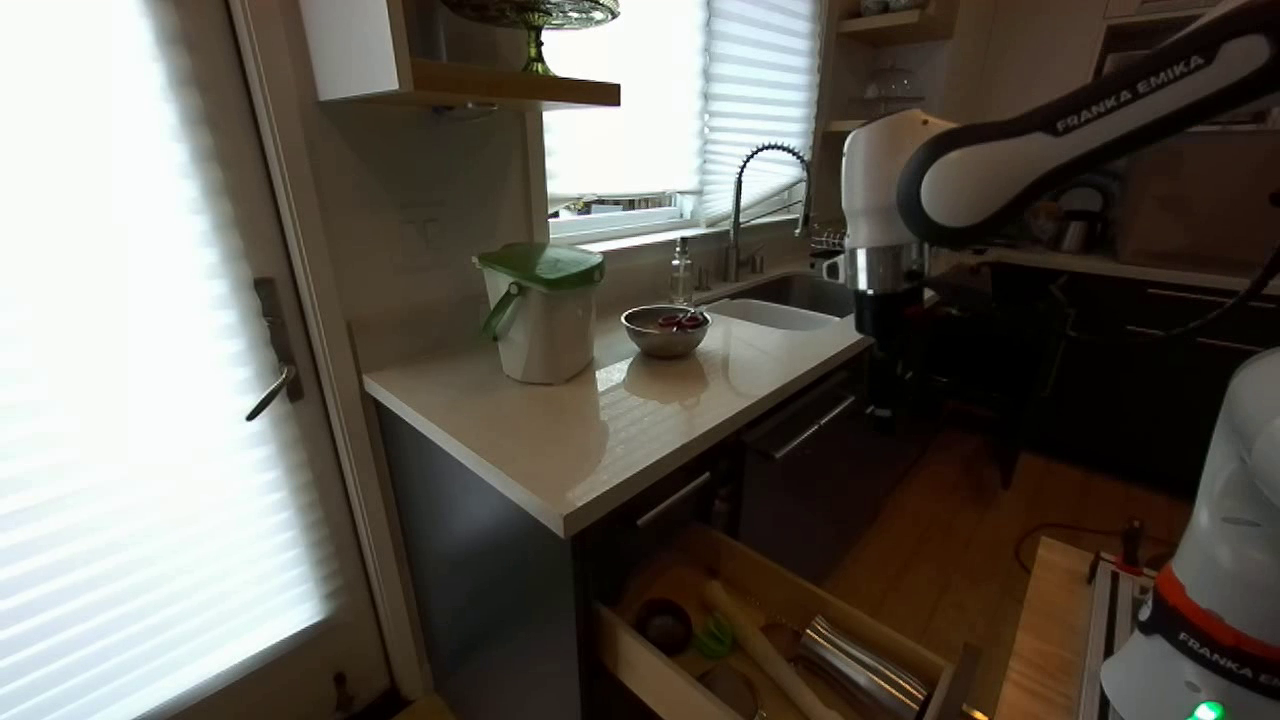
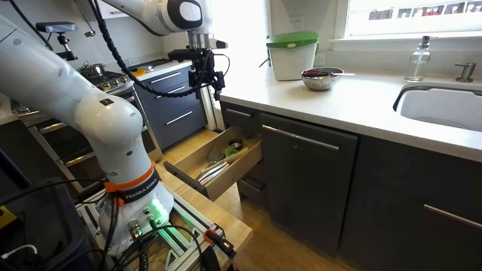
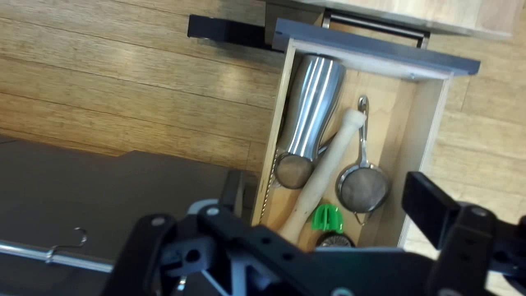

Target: Move the silver cup from the drawer to the countertop

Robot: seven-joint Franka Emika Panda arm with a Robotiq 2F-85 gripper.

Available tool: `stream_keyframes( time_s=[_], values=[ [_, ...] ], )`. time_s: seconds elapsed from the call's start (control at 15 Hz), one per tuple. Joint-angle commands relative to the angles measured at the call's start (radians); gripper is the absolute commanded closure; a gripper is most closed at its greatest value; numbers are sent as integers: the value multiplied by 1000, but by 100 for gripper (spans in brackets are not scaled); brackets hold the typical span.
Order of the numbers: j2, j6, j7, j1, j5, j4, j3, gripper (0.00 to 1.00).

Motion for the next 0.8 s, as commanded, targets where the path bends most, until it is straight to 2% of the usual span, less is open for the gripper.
stream_keyframes(
  time_s=[0.0, 0.2, 0.27, 0.53, 0.6, 0.73],
  values=[
    [95, 141, -138, 65, 38, -124, -14, 0],
    [287, 219, -144, 96, 52, -135, 15, 0],
    [157, 175, -121, 73, 20, -152, 13, 0],
    [294, 209, -125, 83, 28, -129, 27, 0],
    [291, 282, -172, 92, 46, -125, 22, 0],
    [325, 378, -320, 113, 154, -121, -9, 0]
  ],
)
